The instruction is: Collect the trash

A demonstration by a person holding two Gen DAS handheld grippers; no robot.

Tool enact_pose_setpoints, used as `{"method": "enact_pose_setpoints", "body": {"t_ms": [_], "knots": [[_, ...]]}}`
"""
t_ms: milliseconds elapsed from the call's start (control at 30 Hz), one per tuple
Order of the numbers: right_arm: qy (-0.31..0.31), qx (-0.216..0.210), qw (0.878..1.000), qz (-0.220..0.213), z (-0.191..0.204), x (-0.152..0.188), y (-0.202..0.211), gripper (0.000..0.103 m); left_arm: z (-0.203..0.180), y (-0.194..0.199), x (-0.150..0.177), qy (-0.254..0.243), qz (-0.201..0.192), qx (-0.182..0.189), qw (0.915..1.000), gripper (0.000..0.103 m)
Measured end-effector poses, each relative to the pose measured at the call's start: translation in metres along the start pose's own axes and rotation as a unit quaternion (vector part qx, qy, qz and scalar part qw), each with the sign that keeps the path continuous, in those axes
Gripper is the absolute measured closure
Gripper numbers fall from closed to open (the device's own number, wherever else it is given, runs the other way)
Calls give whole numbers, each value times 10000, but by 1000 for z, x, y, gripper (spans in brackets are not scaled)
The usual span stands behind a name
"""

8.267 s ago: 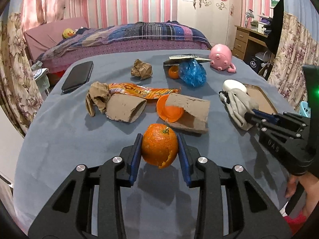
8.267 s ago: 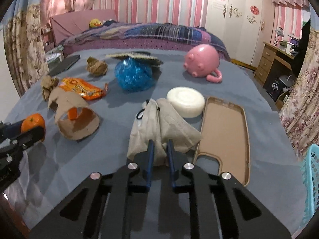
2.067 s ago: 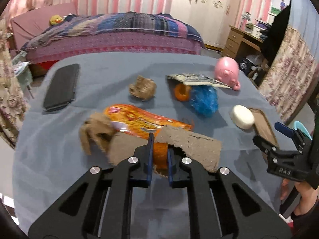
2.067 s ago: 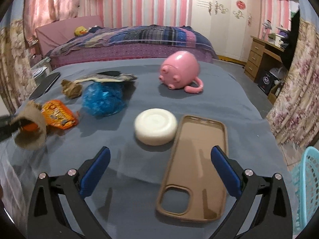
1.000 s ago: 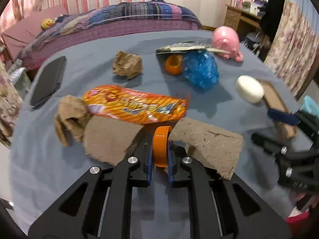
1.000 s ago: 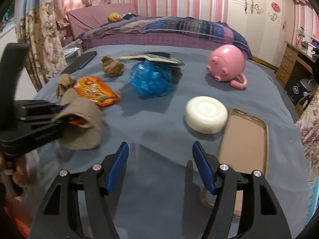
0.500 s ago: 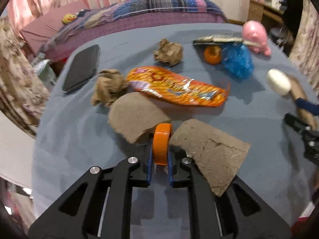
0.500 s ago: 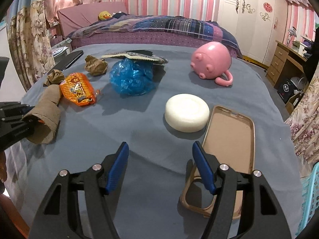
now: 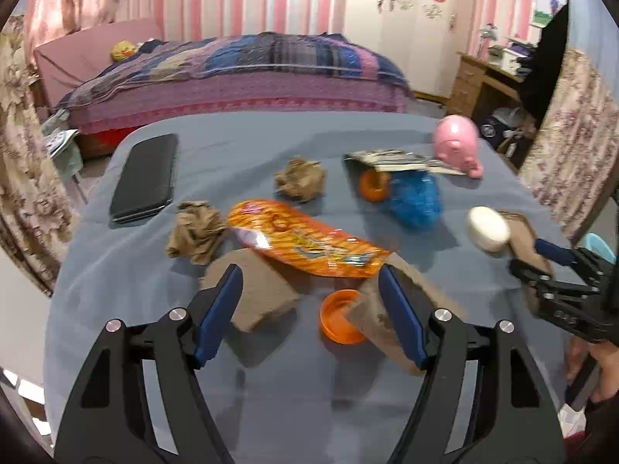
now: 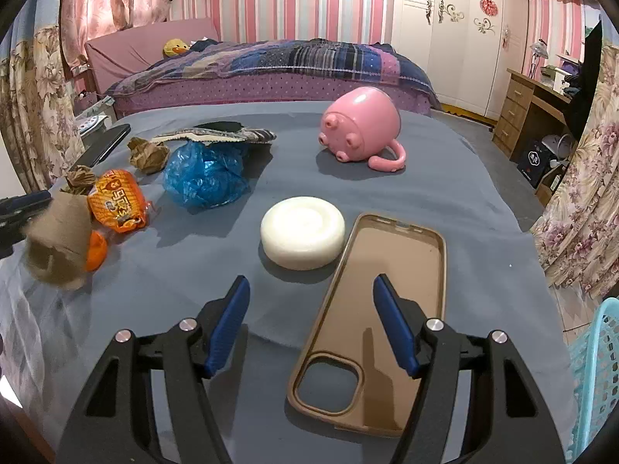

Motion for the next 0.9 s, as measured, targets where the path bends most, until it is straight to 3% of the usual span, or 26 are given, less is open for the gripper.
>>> {"method": "enact_pose_setpoints", "body": {"t_ms": [133,300,333,367,433,533,733,900], "knots": [[141,24,9999,-23,4,0,0,37,18,-5,-3,73,109,-525,9985,32],[167,-22,9999,-18,8,0,1,37,32,-9,-1,333,231,-423,9983,32],[166,-26,9999,-17,8,-1,1,37,31,-11,0,337,291,-301,9986,39],[169,-28,9999,-18,9,0,1,37,30,-15,1,347,327,-164,9987,59],[187,-32,9998,-18,10,0,2,37,23,-21,4,371,530,263,9976,82],[179,-29,9998,-22,10,1,2,37,11,-20,5,225,557,431,9973,99],[121,66,9999,-81,7,-1,4,37,-20,-2,0,68,168,986,9950,103],[0,203,9997,-104,-4,-2,4,37,-56,-10,-1,-278,193,1079,9936,103]]}}
Point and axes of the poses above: each gripper's, at about its wrist camera, not at the fingertips, and y roughly against the way its jaws point, z to its left, x to its underside, the point moved 3 cm from there along -y, roughly the way its jaws point, and after that the axes turned 12 degrees about x, right-handed, at the moved point
